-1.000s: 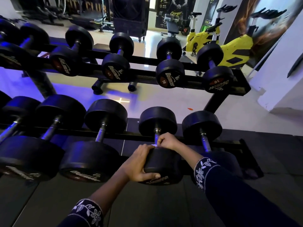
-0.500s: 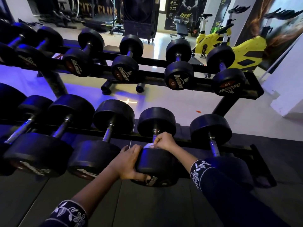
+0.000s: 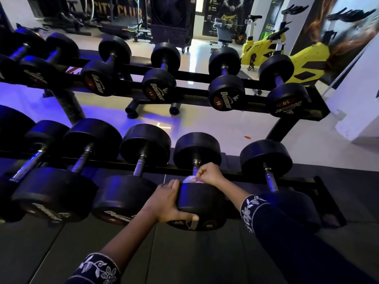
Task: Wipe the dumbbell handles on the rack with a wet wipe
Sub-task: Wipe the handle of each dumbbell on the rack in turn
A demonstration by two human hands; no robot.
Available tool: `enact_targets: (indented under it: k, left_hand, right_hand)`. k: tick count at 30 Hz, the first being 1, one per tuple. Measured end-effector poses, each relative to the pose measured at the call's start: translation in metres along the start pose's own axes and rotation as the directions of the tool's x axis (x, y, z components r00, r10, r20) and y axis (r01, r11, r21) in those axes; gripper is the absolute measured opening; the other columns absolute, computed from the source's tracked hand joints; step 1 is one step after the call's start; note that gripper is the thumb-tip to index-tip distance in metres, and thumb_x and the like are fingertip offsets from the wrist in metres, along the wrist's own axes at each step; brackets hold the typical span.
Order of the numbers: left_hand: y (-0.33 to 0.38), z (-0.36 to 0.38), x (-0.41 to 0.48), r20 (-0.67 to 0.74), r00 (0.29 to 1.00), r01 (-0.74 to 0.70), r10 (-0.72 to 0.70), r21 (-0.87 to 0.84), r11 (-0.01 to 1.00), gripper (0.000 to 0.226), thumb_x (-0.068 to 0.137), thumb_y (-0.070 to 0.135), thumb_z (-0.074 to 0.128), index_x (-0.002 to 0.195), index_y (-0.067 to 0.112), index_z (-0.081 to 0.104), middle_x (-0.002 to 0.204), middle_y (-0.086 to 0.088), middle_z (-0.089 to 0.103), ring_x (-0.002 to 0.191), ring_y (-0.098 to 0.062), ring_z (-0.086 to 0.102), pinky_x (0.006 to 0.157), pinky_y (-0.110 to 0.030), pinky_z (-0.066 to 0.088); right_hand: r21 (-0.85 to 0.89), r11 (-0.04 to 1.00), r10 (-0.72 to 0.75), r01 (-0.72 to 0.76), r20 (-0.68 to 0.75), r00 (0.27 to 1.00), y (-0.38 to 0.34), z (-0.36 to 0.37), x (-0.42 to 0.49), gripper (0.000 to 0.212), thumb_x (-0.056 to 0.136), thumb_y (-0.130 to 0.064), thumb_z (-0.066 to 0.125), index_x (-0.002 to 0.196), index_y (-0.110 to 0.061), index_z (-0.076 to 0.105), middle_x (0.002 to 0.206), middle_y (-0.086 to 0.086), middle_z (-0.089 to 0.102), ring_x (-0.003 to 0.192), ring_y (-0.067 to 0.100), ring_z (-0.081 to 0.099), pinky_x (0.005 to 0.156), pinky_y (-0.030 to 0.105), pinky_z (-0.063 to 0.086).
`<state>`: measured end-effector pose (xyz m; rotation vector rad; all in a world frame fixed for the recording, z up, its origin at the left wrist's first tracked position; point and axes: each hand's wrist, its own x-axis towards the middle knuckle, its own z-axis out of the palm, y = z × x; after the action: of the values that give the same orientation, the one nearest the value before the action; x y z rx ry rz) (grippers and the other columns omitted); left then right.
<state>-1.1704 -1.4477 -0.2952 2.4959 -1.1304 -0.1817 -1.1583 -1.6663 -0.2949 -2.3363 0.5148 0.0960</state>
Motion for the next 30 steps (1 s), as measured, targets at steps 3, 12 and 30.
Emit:
enact_targets:
  k: [3,12,30]
  left_hand:
    - [0.01,-0.002,0.003,0.014,0.999,0.041,-0.04,-0.086,0.995,0.095,0.058,0.099,0.033,0.108,0.02,0.043,0.111,0.005,0.053,0.107,-0.017,0.052,0.106,-0.042,0.034]
    - [0.103,0.002,0.062,0.054,0.999,-0.006,0.005,0.023,1.0,0.054,0.087,0.068,0.046,0.119,0.025,0.053,0.122,0.003,0.06,0.11,-0.019,0.057,0.096,-0.044,0.038]
    - [0.273,0.1,0.141,0.166,0.986,0.037,-0.008,-0.167,0.985,0.067,0.085,0.075,0.042,0.128,0.025,0.053,0.119,0.002,0.06,0.105,-0.019,0.058,0.079,-0.037,0.049]
  right_hand:
    - [0.152,0.988,0.061,-0.028,-0.219,0.974,0.0,-0.003,0.002,0.015,0.068,-0.018,0.082,0.064,-0.012,0.07,0.059,-0.01,0.058,0.056,0.0,0.05,0.056,0.013,0.039]
    - [0.491,0.868,0.226,-0.071,-0.265,0.937,0.051,-0.067,-0.024,0.025,0.07,-0.011,0.081,0.059,-0.016,0.059,0.063,0.003,0.061,0.061,0.016,0.057,0.063,0.035,0.053]
    - [0.288,0.956,0.15,-0.062,-0.297,0.943,0.187,-0.204,-0.054,0.021,0.066,0.002,0.077,0.069,-0.016,0.066,0.076,-0.003,0.066,0.078,0.012,0.063,0.078,0.026,0.054]
